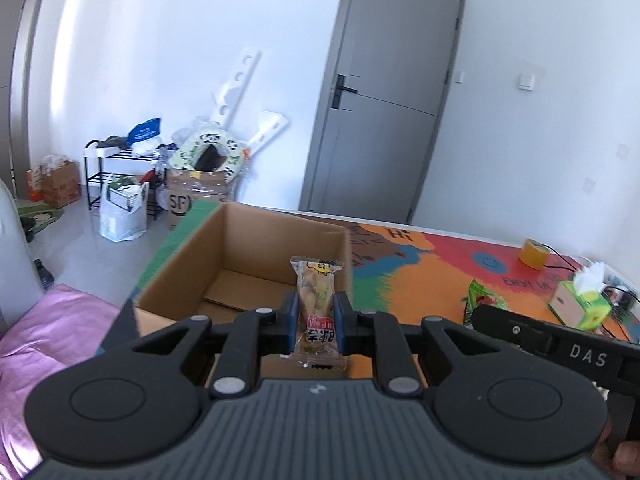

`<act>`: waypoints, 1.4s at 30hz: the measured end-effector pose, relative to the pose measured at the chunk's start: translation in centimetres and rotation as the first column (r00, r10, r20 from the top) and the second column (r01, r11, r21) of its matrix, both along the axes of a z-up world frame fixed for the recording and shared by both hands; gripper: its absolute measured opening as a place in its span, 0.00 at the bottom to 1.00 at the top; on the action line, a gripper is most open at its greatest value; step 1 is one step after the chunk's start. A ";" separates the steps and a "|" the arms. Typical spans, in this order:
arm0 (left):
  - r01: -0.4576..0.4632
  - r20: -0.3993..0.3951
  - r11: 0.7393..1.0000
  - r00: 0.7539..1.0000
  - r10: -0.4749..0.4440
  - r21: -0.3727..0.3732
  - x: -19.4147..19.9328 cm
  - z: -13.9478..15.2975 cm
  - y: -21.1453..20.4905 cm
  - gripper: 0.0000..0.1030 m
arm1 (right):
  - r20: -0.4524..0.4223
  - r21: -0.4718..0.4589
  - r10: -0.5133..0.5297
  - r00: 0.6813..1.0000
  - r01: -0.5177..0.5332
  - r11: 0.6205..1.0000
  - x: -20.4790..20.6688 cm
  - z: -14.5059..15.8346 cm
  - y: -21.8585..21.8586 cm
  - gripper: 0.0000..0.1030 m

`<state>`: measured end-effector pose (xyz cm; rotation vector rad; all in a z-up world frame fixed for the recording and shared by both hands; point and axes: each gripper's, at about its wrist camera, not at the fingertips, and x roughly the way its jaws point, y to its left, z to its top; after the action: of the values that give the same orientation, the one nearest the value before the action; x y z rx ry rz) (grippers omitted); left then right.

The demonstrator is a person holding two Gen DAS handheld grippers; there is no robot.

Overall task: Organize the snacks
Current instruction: 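Carry both snacks to the cardboard box and open both tools inside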

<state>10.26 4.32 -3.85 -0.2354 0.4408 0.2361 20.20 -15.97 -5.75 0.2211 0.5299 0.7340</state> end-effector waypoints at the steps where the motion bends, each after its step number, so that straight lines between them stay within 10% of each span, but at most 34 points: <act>1: -0.007 0.000 1.000 1.000 0.007 0.000 0.0 0.0 0.4 0.17 | 0.002 0.001 0.007 1.000 -0.007 1.000 0.0 0.1 0.5 0.24; 29: -0.071 -0.045 0.996 0.997 0.068 -0.053 2.0 -0.9 7.1 0.25 | -0.060 0.034 0.121 0.991 -0.119 0.992 2.4 0.1 9.4 0.24; 42: -0.104 -0.050 0.993 0.994 0.101 -0.061 1.4 -0.1 6.2 0.77 | -0.094 0.043 0.052 0.994 -0.048 0.998 1.5 0.3 6.5 0.58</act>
<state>11.63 10.53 -3.94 -0.3153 0.4835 0.3289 21.74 -9.48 -5.45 0.2824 0.6132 0.7860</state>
